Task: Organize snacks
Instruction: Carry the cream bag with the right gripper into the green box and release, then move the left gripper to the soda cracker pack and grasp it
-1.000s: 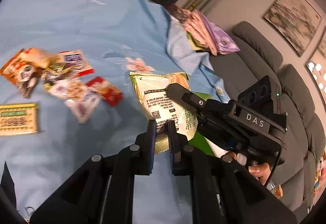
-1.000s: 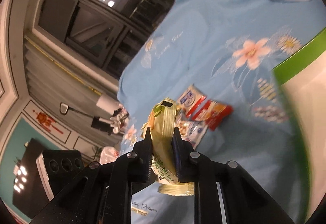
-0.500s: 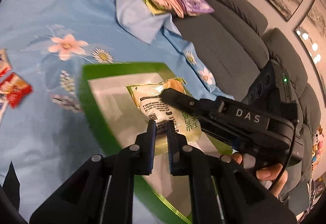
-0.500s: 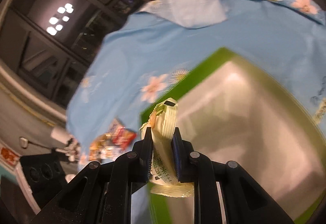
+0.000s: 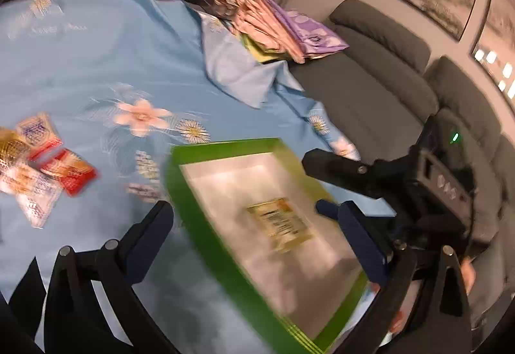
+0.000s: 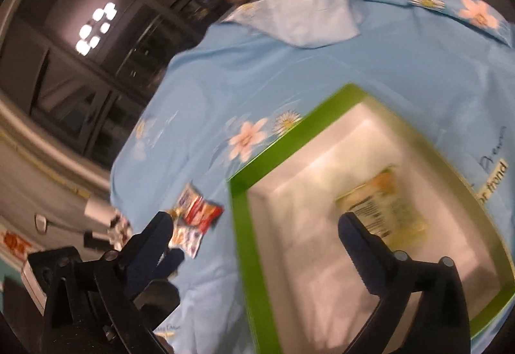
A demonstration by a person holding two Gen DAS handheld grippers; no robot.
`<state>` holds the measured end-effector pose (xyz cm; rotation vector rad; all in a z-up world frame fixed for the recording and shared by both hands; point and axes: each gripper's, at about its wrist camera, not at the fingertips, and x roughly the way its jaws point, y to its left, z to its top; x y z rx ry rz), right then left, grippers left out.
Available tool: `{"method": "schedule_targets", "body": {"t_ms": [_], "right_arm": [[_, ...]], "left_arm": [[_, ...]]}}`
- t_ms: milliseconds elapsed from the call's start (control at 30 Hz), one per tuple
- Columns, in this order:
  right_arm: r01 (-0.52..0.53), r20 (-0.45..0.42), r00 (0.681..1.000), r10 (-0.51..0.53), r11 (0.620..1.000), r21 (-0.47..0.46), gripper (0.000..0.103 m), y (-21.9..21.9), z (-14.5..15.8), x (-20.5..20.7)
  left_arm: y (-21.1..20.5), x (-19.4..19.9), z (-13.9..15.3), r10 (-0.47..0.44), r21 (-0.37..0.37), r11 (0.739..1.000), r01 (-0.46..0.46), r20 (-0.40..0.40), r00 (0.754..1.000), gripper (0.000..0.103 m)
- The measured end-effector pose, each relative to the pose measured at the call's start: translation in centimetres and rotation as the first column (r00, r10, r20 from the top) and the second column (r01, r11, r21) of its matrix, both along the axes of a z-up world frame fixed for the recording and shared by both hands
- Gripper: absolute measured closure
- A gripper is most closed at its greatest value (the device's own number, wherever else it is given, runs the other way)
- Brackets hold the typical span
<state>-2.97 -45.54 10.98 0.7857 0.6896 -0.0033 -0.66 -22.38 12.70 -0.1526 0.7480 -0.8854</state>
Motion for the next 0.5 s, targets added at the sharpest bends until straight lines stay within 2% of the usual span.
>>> {"method": "schedule_targets", "body": {"t_ms": [67,133,200,267,367,500], "right_arm": [[-0.056,0.005,0.998,0.056,0.998,-0.022,0.0,2.1,0.7,0.8],[-0.112,0.02,0.993,0.112,0.993,-0.023,0.0,4.2,1.1,1.1],[-0.208,0.044,0.977,0.209,0.978,-0.01,0.0,6.9,1.4,2.2],[-0.305,0.055,0.951,0.304,0.952,0.001,0.0,9.7,1.5,3.6],[-0.434,0.027,0.901,0.434,0.9,0.027,0.0,14.7,0.5,6.4],[-0.511,-0.029,0.853,0.52,0.846,0.15,0.0,19.2,-2.9,10.6]], "left_arm": [[1.7,-0.2,0.1,0.02,0.042,0.999,-0.022,0.031,0.999,0.0],[3.8,-0.4,0.0,0.093,0.124,0.987,-0.104,0.094,0.991,0.0],[6.7,-0.6,-0.4,0.144,0.185,0.967,-0.175,0.171,0.975,0.0],[9.7,0.0,-1.3,0.183,0.228,0.948,-0.224,0.185,0.965,0.0],[14.7,2.1,-3.4,0.273,0.27,0.917,-0.295,0.116,0.955,0.0],[21.9,5.2,-6.2,0.399,0.217,0.9,-0.379,-0.056,0.915,0.0]]}}
